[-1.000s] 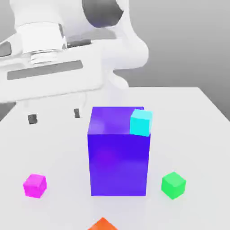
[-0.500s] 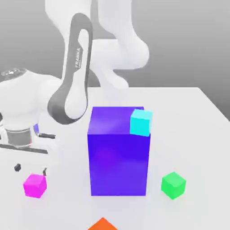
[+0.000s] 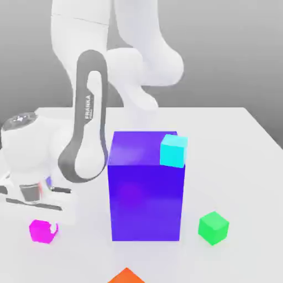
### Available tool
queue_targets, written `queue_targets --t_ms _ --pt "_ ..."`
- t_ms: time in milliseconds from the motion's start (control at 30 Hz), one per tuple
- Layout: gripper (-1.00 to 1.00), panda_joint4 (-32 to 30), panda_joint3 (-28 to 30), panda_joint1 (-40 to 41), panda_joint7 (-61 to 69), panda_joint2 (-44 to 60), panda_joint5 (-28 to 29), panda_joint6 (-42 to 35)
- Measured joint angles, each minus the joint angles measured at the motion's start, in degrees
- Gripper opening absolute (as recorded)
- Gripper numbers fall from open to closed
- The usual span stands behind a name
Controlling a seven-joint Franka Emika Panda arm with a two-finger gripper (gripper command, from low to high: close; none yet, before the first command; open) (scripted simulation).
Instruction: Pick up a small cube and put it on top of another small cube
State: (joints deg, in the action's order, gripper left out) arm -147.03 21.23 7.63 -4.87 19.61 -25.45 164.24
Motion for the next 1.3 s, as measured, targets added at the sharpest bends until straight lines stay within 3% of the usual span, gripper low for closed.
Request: queue_targets --t_ms 167,333,633,1000,1300 --pt "-1.0 -2.0 6.7 -5.0 -6.5 -7.1 8.6 -4.8" --pt "-1.0 3.0 2.0 -9.3 -2.9 -9.7 11.2 -4.9" --pt "-1.0 4.2 -6.0 -17.1 10.5 -14.3 17.7 -6.7" --pt "-1.0 5.1 -13.4 -29.1 31.2 -18.8 20.4 -8.8" --pt "-1.0 -4.4 -15.8 -38.7 52.7 -22.6 24.5 -11.4"
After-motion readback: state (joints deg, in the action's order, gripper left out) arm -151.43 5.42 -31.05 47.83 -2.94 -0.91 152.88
